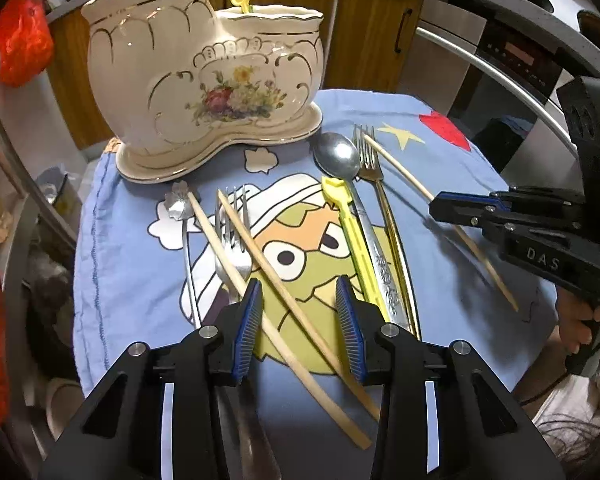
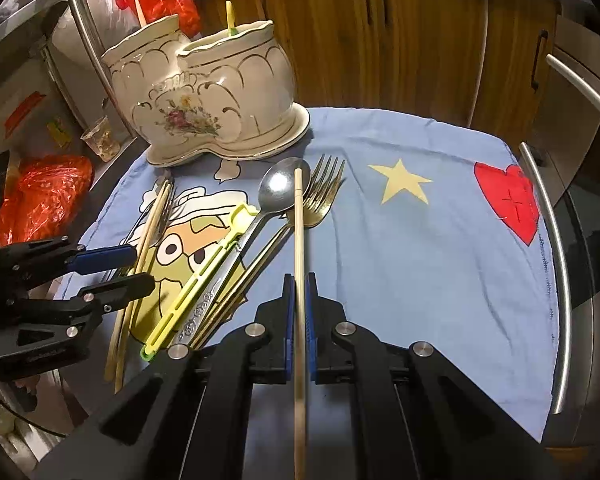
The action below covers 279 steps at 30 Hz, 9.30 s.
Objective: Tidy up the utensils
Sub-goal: 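Grasp a wooden chopstick with the left tool, then lift both chopsticks and carry them over the ceramic holder, then release the chopstick into the larger pot with the left tool while the right releases into the smaller pot, then move both open tools back over the remaining utensils, then grasp the gold fork with the right tool, then grasp the silver fork with the left tool, then lift both held forks and carry them over the ceramic holder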
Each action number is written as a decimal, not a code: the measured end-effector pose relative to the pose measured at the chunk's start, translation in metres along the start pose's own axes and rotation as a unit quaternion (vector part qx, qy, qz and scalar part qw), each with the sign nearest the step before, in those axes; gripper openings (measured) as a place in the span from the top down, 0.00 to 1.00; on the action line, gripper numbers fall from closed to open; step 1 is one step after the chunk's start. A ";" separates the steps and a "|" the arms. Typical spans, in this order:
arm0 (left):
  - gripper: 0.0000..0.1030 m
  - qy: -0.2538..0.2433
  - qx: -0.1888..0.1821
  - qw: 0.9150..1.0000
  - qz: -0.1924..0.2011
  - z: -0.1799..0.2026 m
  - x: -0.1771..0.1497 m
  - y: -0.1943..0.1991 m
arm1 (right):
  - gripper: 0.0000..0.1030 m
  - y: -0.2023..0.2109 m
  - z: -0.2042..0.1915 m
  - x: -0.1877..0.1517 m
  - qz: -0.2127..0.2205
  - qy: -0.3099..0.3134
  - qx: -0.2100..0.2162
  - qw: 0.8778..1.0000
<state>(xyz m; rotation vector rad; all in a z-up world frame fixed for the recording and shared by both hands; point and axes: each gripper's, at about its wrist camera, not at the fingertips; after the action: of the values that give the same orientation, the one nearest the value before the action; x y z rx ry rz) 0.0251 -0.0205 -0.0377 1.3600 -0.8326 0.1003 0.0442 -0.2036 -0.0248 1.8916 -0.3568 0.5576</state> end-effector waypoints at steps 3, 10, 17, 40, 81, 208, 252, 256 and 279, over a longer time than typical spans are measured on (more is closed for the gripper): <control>0.66 0.004 -0.011 1.000 -0.013 0.000 0.003 -0.010 | 0.95 0.000 0.000 0.000 0.000 -0.001 0.002 1.000; 0.80 0.013 -0.006 1.000 -0.011 -0.003 0.007 -0.014 | 0.95 0.001 0.000 0.000 0.006 0.003 -0.001 1.000; 0.95 0.042 -0.049 0.998 0.000 -0.013 0.005 -0.004 | 0.95 0.005 0.003 0.000 0.014 -0.004 0.002 1.000; 0.95 0.028 0.009 0.977 0.212 -0.043 0.029 0.088 | 0.95 0.055 -0.012 0.026 0.145 -0.030 0.082 0.986; 0.95 0.064 0.106 0.933 0.338 -0.138 0.112 0.069 | 0.95 -0.010 -0.056 0.149 0.331 -0.044 0.128 0.934; 0.68 -0.078 0.004 0.997 -0.008 -0.013 -0.016 0.008 | 0.93 -0.029 -0.012 0.011 -0.005 -0.084 -0.027 0.996; 0.95 -0.040 -0.006 0.997 0.060 -0.034 -0.010 0.029 | 0.95 0.008 -0.016 0.016 0.068 -0.061 0.017 0.996; 0.95 -0.036 -0.012 0.995 0.088 -0.038 -0.006 0.042 | 0.95 0.017 -0.017 0.019 0.085 -0.063 0.029 0.994; 0.95 -0.012 -0.012 0.971 0.238 -0.073 0.034 0.123 | 0.95 0.078 -0.040 0.053 0.241 -0.027 0.071 0.968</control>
<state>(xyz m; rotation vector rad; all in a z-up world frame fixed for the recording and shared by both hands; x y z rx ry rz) 0.0198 0.0616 0.0846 1.1173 -1.1642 0.4465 0.0423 -0.1954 0.0776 1.9636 -0.8461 0.8721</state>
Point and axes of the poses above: each gripper's, at about its wrist camera, not at the fingertips, and y roughly against the way its jaws point, z to its right, x to its top, and after that the axes turned 13 degrees about -y, right-handed
